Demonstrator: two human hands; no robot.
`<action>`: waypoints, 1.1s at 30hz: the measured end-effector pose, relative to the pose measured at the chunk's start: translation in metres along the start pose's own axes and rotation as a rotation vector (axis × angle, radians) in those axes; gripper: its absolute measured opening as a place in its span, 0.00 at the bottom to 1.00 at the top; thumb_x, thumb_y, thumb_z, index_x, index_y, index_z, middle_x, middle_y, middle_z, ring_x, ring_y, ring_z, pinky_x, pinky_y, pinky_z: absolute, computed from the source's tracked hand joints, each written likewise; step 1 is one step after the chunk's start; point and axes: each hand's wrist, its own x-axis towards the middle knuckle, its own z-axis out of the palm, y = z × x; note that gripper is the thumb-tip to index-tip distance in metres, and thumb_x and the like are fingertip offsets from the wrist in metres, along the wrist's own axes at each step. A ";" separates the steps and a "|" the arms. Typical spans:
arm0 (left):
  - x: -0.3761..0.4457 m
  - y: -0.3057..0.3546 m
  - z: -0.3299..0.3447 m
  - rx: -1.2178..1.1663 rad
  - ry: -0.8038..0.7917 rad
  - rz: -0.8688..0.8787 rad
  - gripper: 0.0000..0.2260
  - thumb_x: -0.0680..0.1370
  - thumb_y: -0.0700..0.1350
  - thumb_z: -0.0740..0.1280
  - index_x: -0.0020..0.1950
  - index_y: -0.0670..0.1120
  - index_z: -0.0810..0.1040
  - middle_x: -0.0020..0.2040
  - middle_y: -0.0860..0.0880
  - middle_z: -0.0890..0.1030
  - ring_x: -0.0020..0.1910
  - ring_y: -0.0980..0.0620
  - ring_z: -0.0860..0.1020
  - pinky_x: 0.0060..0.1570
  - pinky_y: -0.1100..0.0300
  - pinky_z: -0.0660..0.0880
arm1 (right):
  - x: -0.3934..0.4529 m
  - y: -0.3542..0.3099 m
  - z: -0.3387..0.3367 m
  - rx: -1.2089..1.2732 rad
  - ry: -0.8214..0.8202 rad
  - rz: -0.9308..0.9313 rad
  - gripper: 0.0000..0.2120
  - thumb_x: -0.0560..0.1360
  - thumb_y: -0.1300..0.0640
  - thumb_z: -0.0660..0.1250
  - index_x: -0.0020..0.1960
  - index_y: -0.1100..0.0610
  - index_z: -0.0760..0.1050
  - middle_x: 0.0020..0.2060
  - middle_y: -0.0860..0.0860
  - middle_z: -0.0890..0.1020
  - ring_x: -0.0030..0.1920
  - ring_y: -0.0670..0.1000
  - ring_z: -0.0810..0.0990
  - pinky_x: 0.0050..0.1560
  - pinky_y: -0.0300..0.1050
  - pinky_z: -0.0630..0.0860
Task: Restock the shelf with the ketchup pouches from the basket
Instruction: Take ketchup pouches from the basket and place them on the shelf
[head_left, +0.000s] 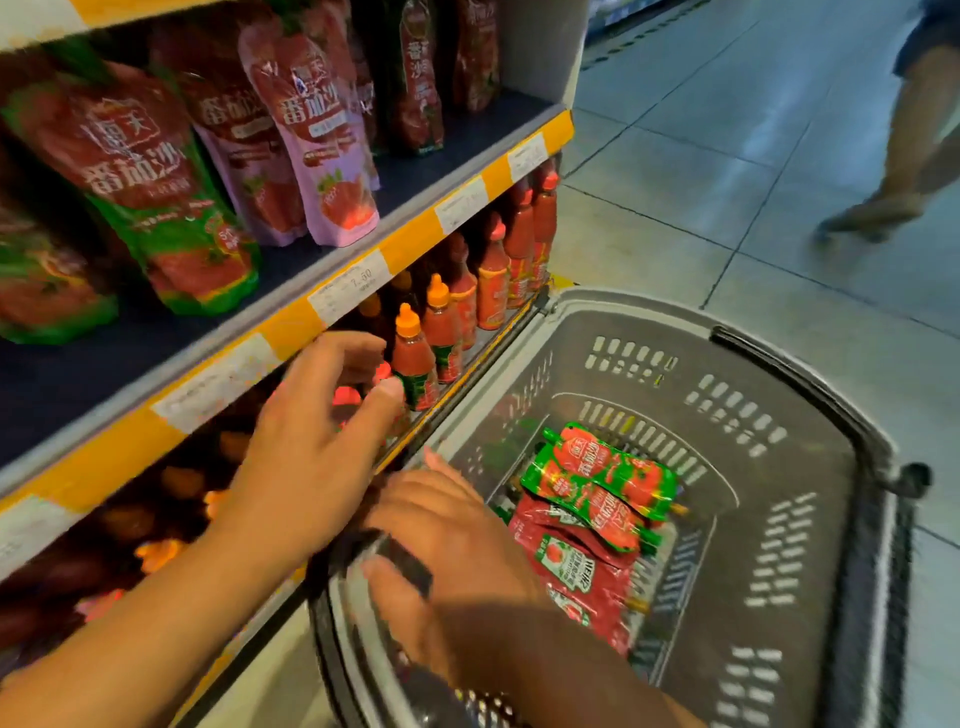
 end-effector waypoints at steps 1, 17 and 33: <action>0.005 -0.003 0.015 0.082 -0.105 0.016 0.16 0.82 0.57 0.64 0.69 0.57 0.72 0.63 0.56 0.77 0.64 0.56 0.76 0.62 0.51 0.75 | -0.008 0.005 -0.008 0.015 0.121 0.038 0.09 0.73 0.61 0.73 0.53 0.56 0.83 0.51 0.49 0.84 0.57 0.51 0.81 0.77 0.46 0.64; 0.021 -0.007 0.081 0.568 -0.367 0.024 0.32 0.79 0.72 0.57 0.75 0.52 0.61 0.59 0.46 0.81 0.44 0.42 0.79 0.35 0.52 0.67 | -0.080 0.267 -0.031 0.399 0.670 1.584 0.16 0.68 0.51 0.70 0.52 0.59 0.81 0.49 0.58 0.86 0.46 0.60 0.86 0.39 0.52 0.83; 0.017 -0.004 0.081 0.580 -0.340 -0.021 0.32 0.78 0.73 0.55 0.72 0.52 0.63 0.48 0.48 0.77 0.39 0.44 0.73 0.34 0.52 0.69 | -0.084 0.259 -0.028 0.660 0.755 1.702 0.08 0.72 0.70 0.70 0.46 0.60 0.76 0.39 0.54 0.78 0.34 0.53 0.77 0.31 0.46 0.77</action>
